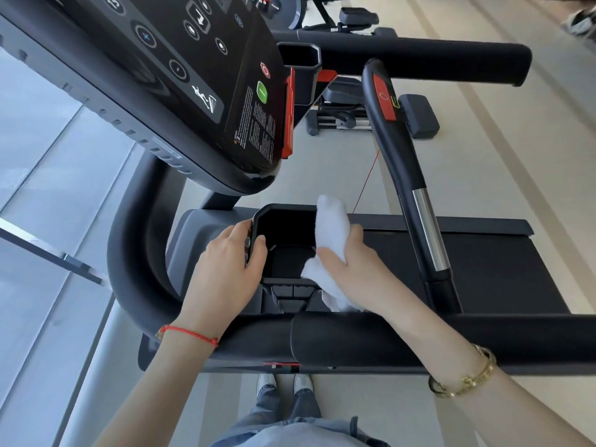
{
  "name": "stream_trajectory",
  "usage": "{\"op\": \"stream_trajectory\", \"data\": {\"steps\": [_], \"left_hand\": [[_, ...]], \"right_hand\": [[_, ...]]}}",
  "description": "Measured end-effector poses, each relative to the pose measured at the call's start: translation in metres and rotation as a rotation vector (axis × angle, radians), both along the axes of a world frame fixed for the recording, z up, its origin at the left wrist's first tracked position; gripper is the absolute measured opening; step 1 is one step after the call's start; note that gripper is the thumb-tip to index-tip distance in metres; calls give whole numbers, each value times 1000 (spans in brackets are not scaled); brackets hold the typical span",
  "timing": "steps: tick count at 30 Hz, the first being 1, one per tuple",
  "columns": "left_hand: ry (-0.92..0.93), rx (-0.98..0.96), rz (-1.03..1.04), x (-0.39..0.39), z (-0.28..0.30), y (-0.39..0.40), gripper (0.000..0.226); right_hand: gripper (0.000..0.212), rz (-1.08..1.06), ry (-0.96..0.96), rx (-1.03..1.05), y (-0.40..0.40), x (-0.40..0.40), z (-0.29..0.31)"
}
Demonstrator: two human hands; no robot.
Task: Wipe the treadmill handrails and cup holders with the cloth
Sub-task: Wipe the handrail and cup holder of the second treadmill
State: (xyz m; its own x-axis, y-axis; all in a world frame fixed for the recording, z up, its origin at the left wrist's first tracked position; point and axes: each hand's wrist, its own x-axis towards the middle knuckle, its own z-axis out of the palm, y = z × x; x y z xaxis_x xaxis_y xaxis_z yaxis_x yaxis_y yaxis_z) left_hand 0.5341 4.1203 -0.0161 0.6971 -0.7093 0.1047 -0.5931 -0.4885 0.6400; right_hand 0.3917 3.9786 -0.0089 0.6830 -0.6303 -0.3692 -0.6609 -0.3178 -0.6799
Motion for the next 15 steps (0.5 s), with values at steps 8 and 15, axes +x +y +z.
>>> {"op": "stream_trajectory", "data": {"steps": [8,15], "left_hand": [[-13,16,19,-2,1,2,29],[-10,7,45,-4,3,3,33]], "right_hand": [[32,227,14,-203,-36,27,14],[43,605,55,-392,-56,52,26]]}}
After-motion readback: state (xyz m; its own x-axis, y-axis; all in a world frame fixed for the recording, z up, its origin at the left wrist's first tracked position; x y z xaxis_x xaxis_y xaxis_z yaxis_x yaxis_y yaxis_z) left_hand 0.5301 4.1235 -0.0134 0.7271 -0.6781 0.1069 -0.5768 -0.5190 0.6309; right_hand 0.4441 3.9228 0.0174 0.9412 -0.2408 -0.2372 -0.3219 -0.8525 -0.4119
